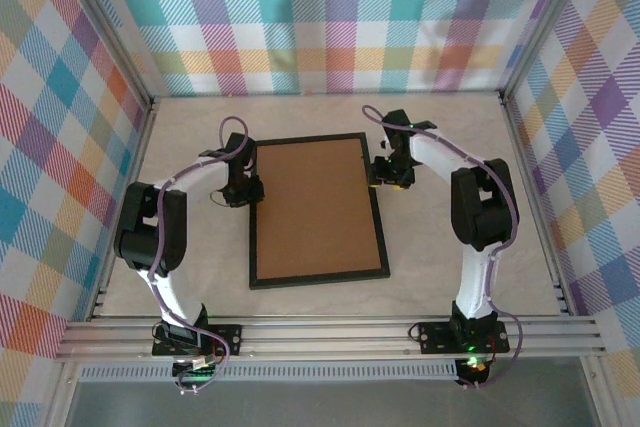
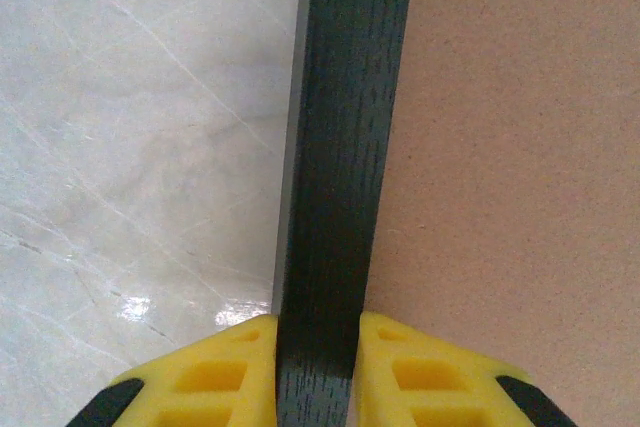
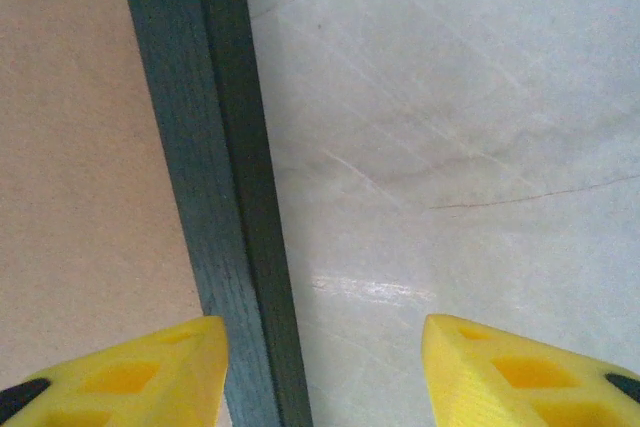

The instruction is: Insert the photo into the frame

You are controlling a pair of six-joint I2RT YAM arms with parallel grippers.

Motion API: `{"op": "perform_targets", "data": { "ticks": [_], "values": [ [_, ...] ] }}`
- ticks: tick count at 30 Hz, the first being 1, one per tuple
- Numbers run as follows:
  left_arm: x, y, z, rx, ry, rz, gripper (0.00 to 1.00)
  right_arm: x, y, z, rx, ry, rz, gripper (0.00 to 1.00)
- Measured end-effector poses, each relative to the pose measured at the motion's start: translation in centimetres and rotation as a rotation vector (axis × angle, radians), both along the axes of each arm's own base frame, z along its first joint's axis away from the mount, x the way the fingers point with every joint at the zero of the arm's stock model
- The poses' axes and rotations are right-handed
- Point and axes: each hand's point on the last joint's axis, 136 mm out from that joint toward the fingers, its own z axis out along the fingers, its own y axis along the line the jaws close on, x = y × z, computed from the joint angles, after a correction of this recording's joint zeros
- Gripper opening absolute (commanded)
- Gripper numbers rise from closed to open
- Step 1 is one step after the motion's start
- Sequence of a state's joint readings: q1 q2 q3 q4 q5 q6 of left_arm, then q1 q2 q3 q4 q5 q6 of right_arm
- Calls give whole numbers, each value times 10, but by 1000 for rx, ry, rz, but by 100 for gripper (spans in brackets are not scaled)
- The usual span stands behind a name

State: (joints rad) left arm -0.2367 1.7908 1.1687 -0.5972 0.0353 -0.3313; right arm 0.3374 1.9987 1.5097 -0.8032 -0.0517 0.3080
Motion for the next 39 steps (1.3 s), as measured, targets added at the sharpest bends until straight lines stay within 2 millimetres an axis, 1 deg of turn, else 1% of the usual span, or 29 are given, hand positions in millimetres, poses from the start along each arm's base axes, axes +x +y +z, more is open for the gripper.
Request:
{"op": "perform_targets", "data": {
  "ticks": [4,12,18,21,24,30,33,39],
  "values": [
    [0,0,0,4,2,-7,22,-7,1,-6,11,23,10,55],
    [0,0,0,3,2,-7,22,-1,10,-4,57,-2,18,54],
    [0,0,0,2,2,-7,22,1,12,-4,69,-6,20,54],
    [0,0,0,2,2,-7,22,-1,13,-7,67,0,22,54],
    [0,0,0,1,2,-7,22,-4,13,-16,68,21,18,54],
    [0,0,0,0,2,-7,22,-5,14,-17,70,23,16,54],
    [0,0,0,-5,4,-5,22,-5,20,-18,61,23,25,54],
    [-1,8,-1,13,10,13,22,-2,37,-20,55,25,26,53]
  ]
}}
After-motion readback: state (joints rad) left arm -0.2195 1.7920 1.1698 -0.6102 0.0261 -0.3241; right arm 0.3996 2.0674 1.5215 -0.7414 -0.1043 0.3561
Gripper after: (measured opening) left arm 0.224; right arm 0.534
